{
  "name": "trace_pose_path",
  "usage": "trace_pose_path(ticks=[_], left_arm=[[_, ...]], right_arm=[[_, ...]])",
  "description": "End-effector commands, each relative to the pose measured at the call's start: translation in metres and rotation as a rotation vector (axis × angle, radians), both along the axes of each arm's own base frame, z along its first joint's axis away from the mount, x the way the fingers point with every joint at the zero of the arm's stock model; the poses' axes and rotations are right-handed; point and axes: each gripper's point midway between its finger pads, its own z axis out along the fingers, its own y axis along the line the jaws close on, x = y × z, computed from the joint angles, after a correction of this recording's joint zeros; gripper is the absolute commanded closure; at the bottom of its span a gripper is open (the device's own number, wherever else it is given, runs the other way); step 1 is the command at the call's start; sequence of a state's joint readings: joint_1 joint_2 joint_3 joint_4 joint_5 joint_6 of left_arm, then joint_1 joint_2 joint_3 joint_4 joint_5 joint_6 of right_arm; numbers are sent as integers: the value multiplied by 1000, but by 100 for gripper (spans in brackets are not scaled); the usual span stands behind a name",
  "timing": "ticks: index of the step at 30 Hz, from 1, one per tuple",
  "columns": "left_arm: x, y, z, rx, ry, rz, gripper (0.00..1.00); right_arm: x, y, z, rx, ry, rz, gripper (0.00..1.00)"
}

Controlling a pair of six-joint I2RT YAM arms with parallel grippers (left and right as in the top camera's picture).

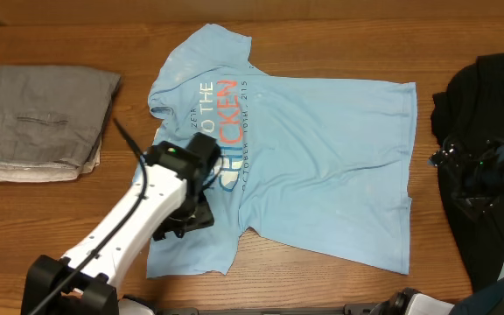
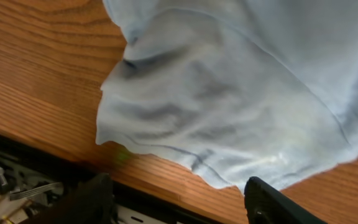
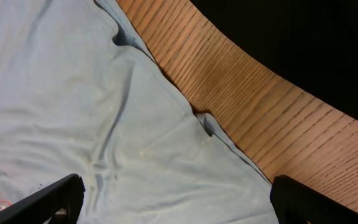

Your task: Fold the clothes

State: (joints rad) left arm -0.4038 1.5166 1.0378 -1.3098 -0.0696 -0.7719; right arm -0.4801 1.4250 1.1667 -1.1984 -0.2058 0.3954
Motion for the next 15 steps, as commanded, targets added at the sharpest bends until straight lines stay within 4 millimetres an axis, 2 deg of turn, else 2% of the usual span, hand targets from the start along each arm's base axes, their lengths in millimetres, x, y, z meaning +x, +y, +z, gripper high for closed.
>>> trace_pose_path(ticks=[1,7,15], left_arm=[[-7,8,-5,-57,22,22,29],[-25,16,-15,-64,23,77,25],[-46,17,-51,-64,35,213,28]], right_arm=[[4,-2,6,-7,-22,1,0],[4,-2,6,-7,-23,1,0],[4,-2,6,-7,-23,1,0]])
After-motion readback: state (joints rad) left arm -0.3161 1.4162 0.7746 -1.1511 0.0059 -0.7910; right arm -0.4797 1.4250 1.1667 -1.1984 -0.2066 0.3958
